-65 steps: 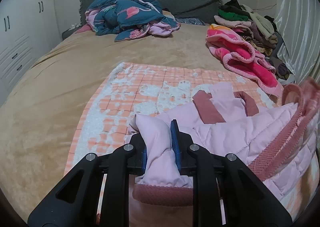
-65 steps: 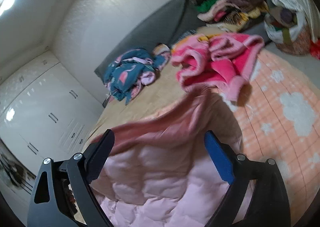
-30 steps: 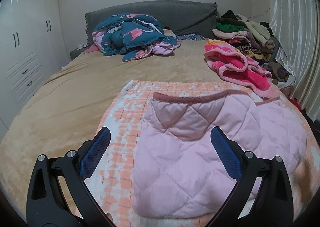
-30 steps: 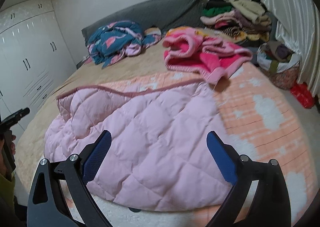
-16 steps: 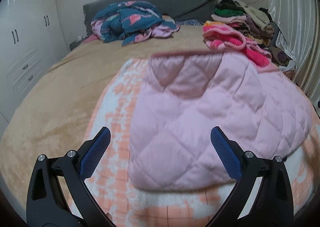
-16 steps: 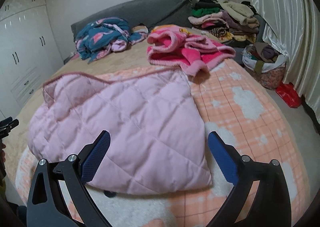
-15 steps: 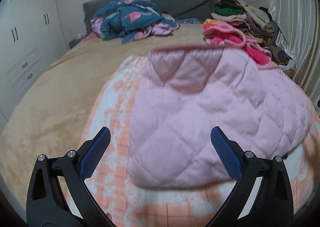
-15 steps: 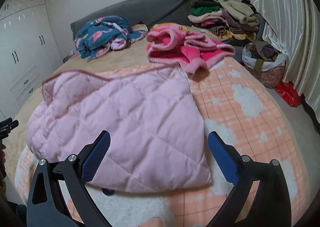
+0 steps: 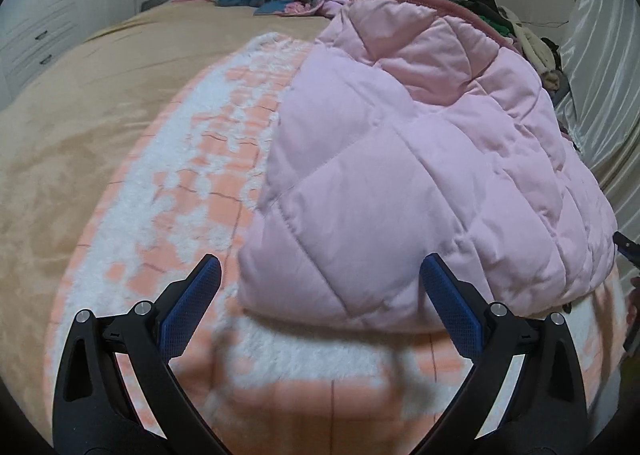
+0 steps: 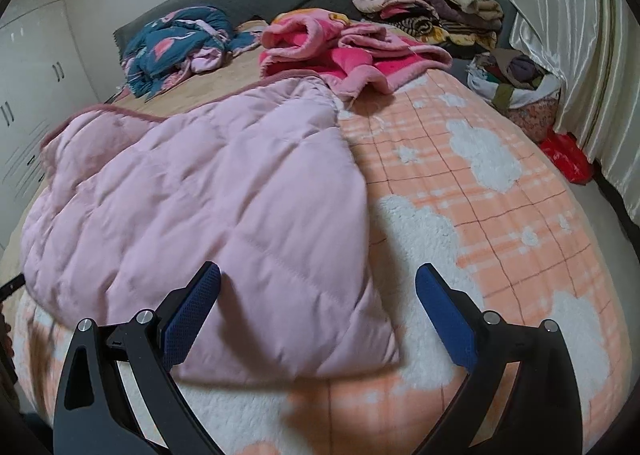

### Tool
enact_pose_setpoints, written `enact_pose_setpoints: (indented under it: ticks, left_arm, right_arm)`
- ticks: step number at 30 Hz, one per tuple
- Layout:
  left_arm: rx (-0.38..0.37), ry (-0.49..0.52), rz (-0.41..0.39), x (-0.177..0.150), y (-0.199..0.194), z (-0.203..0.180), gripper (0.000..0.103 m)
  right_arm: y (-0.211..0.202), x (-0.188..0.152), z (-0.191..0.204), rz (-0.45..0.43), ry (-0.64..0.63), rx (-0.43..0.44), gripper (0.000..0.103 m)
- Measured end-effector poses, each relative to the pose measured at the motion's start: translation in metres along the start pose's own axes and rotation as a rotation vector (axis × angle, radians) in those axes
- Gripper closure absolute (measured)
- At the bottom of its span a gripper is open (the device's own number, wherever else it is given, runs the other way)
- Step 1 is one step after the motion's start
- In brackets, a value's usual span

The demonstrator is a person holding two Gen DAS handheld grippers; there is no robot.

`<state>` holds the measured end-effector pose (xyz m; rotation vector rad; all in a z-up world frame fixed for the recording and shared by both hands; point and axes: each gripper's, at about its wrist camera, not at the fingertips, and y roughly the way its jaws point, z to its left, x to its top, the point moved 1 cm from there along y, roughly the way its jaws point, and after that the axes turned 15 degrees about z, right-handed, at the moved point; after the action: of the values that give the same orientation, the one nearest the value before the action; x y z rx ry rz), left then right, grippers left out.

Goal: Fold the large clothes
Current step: 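Grasp the side edge of the folded jacket with both tools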

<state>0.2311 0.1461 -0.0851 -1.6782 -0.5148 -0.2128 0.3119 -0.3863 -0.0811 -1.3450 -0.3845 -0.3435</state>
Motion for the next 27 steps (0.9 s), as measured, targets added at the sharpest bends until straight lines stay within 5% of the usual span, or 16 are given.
enact_pose_setpoints:
  ticks: [5, 7, 8, 10, 14, 19, 27]
  left_arm:
    - [-0.024, -0.002, -0.010, 0.020, 0.010, -0.006, 0.009]
    - [-0.024, -0.011, -0.012, 0.027, 0.013, -0.008, 0.017]
    - [-0.020, -0.019, -0.010, 0.030, 0.013, -0.010, 0.032]
    - [-0.010, -0.021, -0.024, 0.036, 0.010, -0.015, 0.053]
    - [0.045, 0.021, -0.062, 0.056, -0.001, -0.026, 0.075]
    - [0.087, 0.019, -0.077, 0.088, -0.006, -0.029, 0.076]
    - [0.115, 0.000, -0.054, 0.098, 0.009, -0.032, 0.075]
  right_arm:
    - [0.025, 0.023, -0.002, 0.031, 0.013, 0.083, 0.010]
    - [0.032, 0.031, 0.004, 0.046, -0.001, 0.137, 0.050]
    - [0.030, 0.034, 0.009, 0.036, -0.011, 0.115, 0.054]
    - [0.021, 0.041, 0.019, -0.006, -0.039, 0.087, 0.077]
    - [-0.002, 0.065, 0.028, -0.102, -0.024, 0.082, 0.083]
    - [-0.006, 0.103, 0.034, -0.146, -0.028, 0.046, 0.084]
    - [0.051, 0.120, 0.032, -0.056, -0.004, -0.069, 0.084]
